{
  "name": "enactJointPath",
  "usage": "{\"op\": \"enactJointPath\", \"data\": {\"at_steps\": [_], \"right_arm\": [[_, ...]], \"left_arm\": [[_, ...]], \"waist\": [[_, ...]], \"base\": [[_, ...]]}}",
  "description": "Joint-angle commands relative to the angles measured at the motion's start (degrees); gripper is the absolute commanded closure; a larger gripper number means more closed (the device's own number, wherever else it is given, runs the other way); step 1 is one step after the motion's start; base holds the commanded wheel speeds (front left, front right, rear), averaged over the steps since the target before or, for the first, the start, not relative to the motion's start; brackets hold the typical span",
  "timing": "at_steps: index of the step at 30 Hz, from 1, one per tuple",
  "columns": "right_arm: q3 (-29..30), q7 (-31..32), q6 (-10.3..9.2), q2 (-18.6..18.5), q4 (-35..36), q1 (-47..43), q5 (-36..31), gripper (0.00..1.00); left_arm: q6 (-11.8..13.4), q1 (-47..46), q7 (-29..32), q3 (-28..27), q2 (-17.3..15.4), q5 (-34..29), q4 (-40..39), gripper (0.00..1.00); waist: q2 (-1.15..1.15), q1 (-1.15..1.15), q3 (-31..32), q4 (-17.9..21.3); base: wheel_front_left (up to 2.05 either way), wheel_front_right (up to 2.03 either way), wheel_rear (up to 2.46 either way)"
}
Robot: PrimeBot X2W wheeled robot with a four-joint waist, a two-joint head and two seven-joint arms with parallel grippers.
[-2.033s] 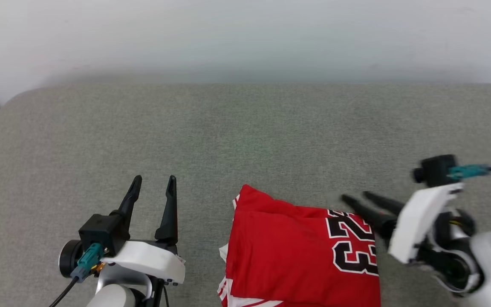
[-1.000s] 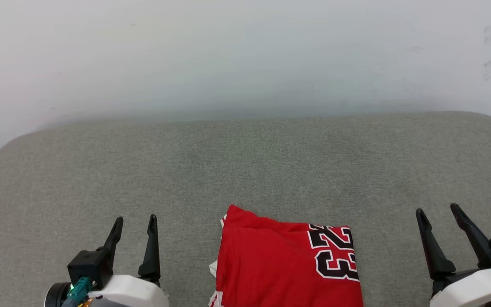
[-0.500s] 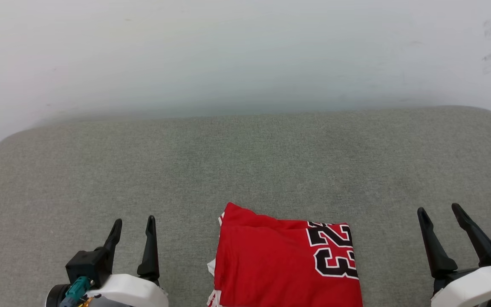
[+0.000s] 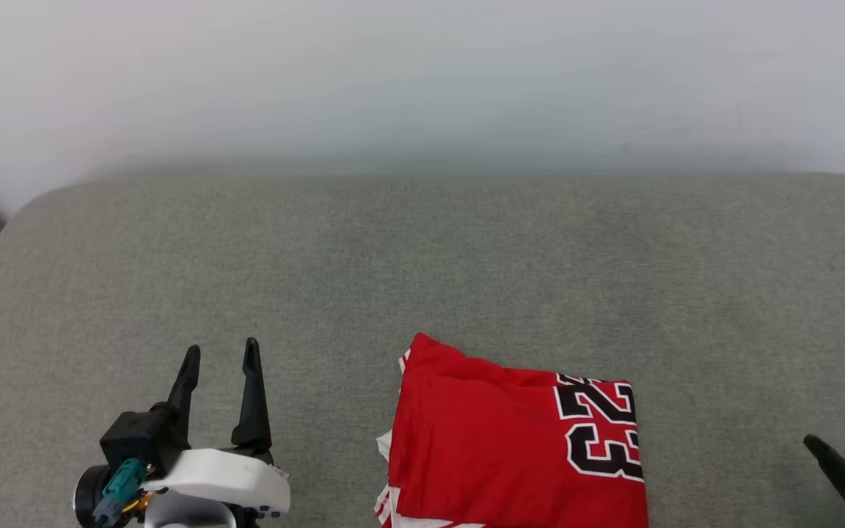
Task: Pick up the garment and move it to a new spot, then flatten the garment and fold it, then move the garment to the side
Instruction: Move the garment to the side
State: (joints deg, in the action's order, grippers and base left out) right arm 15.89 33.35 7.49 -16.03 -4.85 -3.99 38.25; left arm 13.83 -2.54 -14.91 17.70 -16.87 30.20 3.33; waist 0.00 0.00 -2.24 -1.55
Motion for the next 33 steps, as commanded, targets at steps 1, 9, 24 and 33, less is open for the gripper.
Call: {"op": "enactJointPath", "data": {"at_steps": [1, 9, 24, 33], "right_arm": [[0.5, 2.1, 0.0, -0.2, -0.8, 1.1, 0.9, 0.0], [4.6, 25.3, 0.0, 7.7, -5.7, 7.2, 10.0, 0.0], [4.7, 34.6, -0.06, 13.6, -17.7, 14.3, 17.7, 1.0], [0.0, 30.0, -0.01, 11.5, -12.8, 16.2, 13.8, 1.0]], "left_arm": [[-0.2, -0.7, -0.4, -0.3, 0.5, -0.5, -0.3, 0.0], [-2.1, -2.8, -0.3, -1.5, 2.9, -2.9, -0.1, 0.0], [-5.7, -6.1, -0.3, -2.8, 5.7, -6.4, 2.1, 0.0], [-6.7, -4.9, -0.3, -2.7, 5.7, -7.3, 3.7, 0.0]], "waist": [[0.0, 0.0, -1.0, -0.9], [0.0, 0.0, -5.1, -3.8], [0.0, 0.0, -9.0, -7.2], [0.0, 0.0, -5.4, -5.2]], "base": [[0.0, 0.0, 0.0], [0.0, 0.0, 0.0], [0.0, 0.0, 0.0], [0.0, 0.0, 0.0]]}}
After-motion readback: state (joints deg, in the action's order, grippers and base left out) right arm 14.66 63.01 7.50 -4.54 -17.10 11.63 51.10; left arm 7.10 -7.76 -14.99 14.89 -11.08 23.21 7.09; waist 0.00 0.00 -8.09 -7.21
